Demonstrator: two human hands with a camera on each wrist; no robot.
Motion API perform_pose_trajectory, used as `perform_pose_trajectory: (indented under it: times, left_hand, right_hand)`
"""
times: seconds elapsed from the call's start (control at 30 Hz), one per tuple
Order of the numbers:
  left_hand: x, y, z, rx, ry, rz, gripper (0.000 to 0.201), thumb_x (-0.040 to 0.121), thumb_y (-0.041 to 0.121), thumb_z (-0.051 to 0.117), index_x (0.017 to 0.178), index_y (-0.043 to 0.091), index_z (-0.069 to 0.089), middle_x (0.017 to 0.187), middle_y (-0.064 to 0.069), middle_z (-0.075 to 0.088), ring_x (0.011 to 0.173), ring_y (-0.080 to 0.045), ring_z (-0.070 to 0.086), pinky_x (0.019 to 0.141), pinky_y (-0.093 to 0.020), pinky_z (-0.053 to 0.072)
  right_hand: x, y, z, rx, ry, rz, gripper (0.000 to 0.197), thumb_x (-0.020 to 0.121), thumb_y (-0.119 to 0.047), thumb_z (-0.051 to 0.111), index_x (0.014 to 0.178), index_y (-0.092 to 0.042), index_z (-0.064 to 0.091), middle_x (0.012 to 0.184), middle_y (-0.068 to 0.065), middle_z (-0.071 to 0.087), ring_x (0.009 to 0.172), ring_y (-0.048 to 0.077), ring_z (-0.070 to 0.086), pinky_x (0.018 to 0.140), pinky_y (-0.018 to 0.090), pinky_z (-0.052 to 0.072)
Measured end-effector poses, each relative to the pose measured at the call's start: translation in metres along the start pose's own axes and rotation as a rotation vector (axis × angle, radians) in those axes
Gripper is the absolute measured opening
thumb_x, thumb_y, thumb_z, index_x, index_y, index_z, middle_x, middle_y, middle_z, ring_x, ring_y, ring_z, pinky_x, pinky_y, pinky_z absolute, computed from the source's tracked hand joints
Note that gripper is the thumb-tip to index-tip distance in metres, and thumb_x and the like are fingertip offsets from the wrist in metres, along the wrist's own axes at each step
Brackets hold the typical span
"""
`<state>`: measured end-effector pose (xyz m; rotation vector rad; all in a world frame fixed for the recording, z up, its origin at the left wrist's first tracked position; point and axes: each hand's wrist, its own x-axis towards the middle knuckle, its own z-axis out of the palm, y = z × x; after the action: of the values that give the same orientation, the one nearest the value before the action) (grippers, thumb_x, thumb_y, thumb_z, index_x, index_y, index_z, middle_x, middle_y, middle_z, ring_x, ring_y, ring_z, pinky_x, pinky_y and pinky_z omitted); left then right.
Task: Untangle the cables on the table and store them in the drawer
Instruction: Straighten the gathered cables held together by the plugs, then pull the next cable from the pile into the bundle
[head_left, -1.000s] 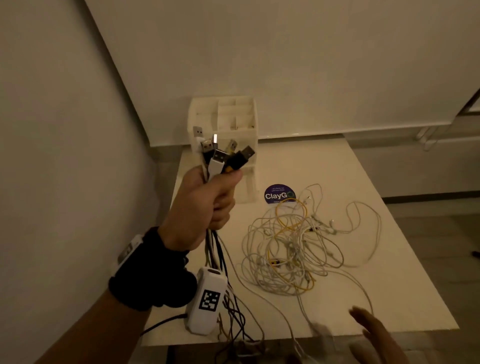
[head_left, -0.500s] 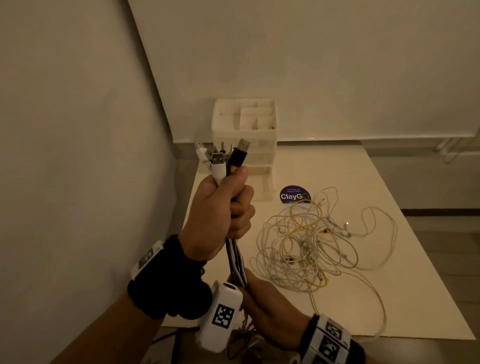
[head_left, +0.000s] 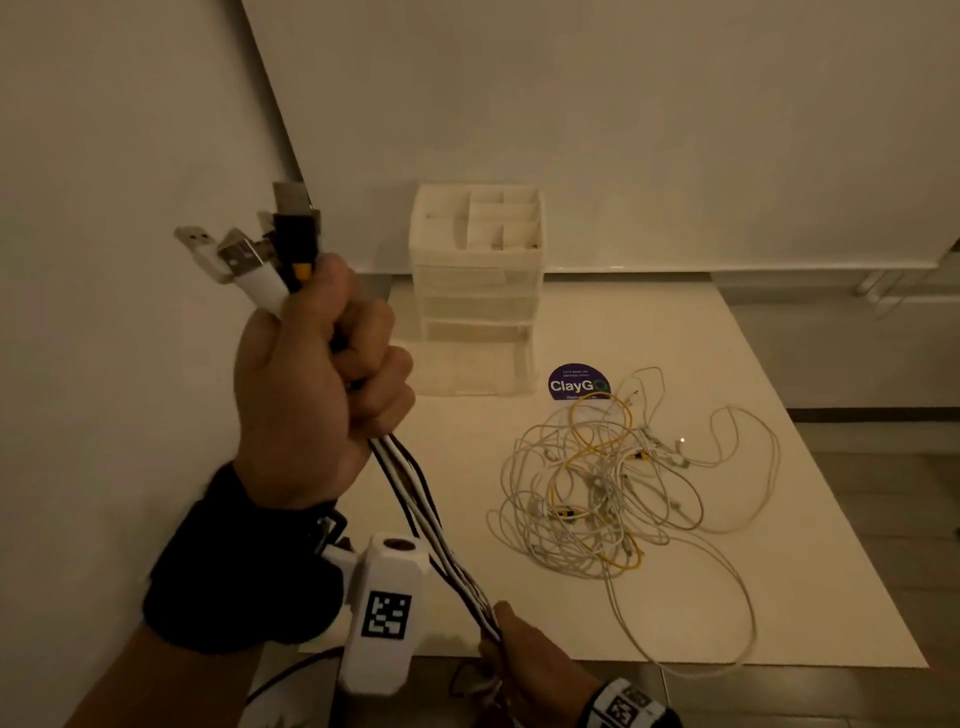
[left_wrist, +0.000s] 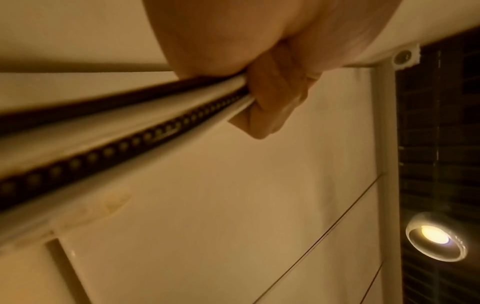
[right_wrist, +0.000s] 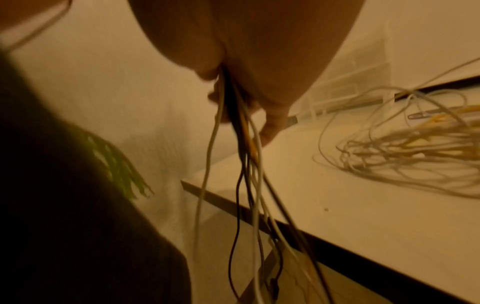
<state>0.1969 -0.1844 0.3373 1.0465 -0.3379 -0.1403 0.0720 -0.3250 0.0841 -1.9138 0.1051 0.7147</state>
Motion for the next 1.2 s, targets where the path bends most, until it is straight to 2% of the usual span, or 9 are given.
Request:
perform_pose_trajectory:
  times: [0.23, 0.33, 0.4, 0.47, 0.53, 0.67, 0.87, 1.07, 1.2]
  left_hand:
    - [0.005, -0.015, -0.002, 0.085, -0.021, -0.033, 0.051, 0.104, 0.024, 0.031, 0.054, 0.023, 0.026, 0.044, 0.008, 0.022, 0.032, -0.005, 0.014, 0.039, -0.011, 0.018]
    - [0.008, -0.018, -0.007, 0.069, -0.026, -0.060, 0.049, 0.105, 0.021, 0.029, 0.056, 0.020, 0.023, 0.043, 0.007, 0.023, 0.032, -0.006, 0.015, 0.040, -0.011, 0.017]
    - [0.009, -0.023, -0.011, 0.058, -0.020, -0.077, 0.050, 0.104, 0.023, 0.031, 0.055, 0.019, 0.021, 0.043, 0.007, 0.023, 0.032, -0.006, 0.015, 0.040, -0.011, 0.017]
    - [0.009, -0.030, -0.013, 0.061, -0.011, -0.096, 0.049, 0.101, 0.027, 0.036, 0.056, 0.018, 0.019, 0.044, 0.006, 0.022, 0.032, -0.006, 0.014, 0.040, -0.011, 0.016]
    - [0.009, -0.038, -0.014, 0.056, -0.003, -0.121, 0.045, 0.095, 0.029, 0.040, 0.057, 0.018, 0.020, 0.044, 0.005, 0.022, 0.032, -0.006, 0.015, 0.039, -0.012, 0.014]
    - [0.011, -0.048, -0.015, 0.053, 0.028, -0.148, 0.041, 0.092, 0.029, 0.042, 0.059, 0.017, 0.022, 0.044, 0.005, 0.023, 0.032, -0.006, 0.016, 0.039, -0.011, 0.017]
    - [0.016, -0.051, -0.018, 0.085, 0.097, -0.169, 0.041, 0.091, 0.030, 0.044, 0.055, 0.019, 0.028, 0.045, 0.002, 0.021, 0.032, -0.008, 0.014, 0.039, -0.013, 0.015]
    - [0.017, -0.052, -0.027, 0.120, 0.149, -0.152, 0.042, 0.093, 0.028, 0.043, 0.054, 0.019, 0.029, 0.045, 0.004, 0.022, 0.033, -0.008, 0.014, 0.039, -0.014, 0.016]
    - [0.023, -0.055, -0.028, 0.112, 0.149, -0.152, 0.041, 0.093, 0.028, 0.043, 0.056, 0.018, 0.026, 0.046, 0.003, 0.022, 0.034, -0.008, 0.013, 0.039, -0.014, 0.015]
  right_hand:
    - [0.007, 0.028, 0.006, -0.316, -0.036, -0.175, 0.035, 0.089, -0.047, 0.033, 0.097, -0.017, 0.048, 0.076, -0.007, 0.053, 0.068, 0.012, 0.051, 0.078, 0.035, 0.041]
    - [-0.001, 0.018, -0.025, -0.341, -0.111, -0.148, 0.034, 0.097, -0.031, 0.044, 0.127, -0.015, 0.044, 0.116, 0.006, 0.052, 0.104, 0.020, 0.054, 0.096, 0.032, 0.041]
    - [-0.009, 0.013, -0.056, -0.346, -0.109, -0.156, 0.047, 0.095, -0.022, 0.048, 0.140, -0.026, 0.033, 0.132, -0.007, 0.044, 0.121, 0.007, 0.045, 0.102, 0.016, 0.035]
    - [-0.008, 0.011, -0.089, -0.371, -0.056, -0.160, 0.055, 0.091, -0.006, 0.042, 0.140, -0.029, 0.034, 0.128, -0.015, 0.047, 0.115, 0.000, 0.047, 0.093, 0.004, 0.032]
    - [0.010, -0.001, -0.121, -0.458, 0.050, -0.165, 0.049, 0.090, 0.003, 0.039, 0.129, -0.023, 0.052, 0.115, -0.010, 0.060, 0.099, 0.003, 0.056, 0.082, 0.003, 0.038]
    - [0.082, -0.025, -0.166, -0.475, 0.369, -0.139, 0.031, 0.092, 0.000, 0.045, 0.111, -0.011, 0.068, 0.104, 0.004, 0.071, 0.094, 0.018, 0.064, 0.083, 0.019, 0.046]
    - [0.154, 0.001, -0.161, -0.737, 0.118, 0.165, 0.019, 0.090, -0.019, 0.050, 0.100, -0.011, 0.065, 0.107, 0.013, 0.064, 0.093, 0.032, 0.063, 0.077, 0.033, 0.051]
    - [0.154, 0.021, -0.161, -0.709, 0.182, 0.283, 0.031, 0.082, -0.044, 0.066, 0.084, -0.013, 0.059, 0.083, 0.008, 0.061, 0.083, 0.027, 0.066, 0.064, 0.028, 0.049]
    - [0.146, 0.029, -0.154, -0.757, 0.211, 0.320, 0.050, 0.076, -0.062, 0.063, 0.095, -0.016, 0.063, 0.098, 0.005, 0.063, 0.093, 0.026, 0.063, 0.081, 0.035, 0.054]
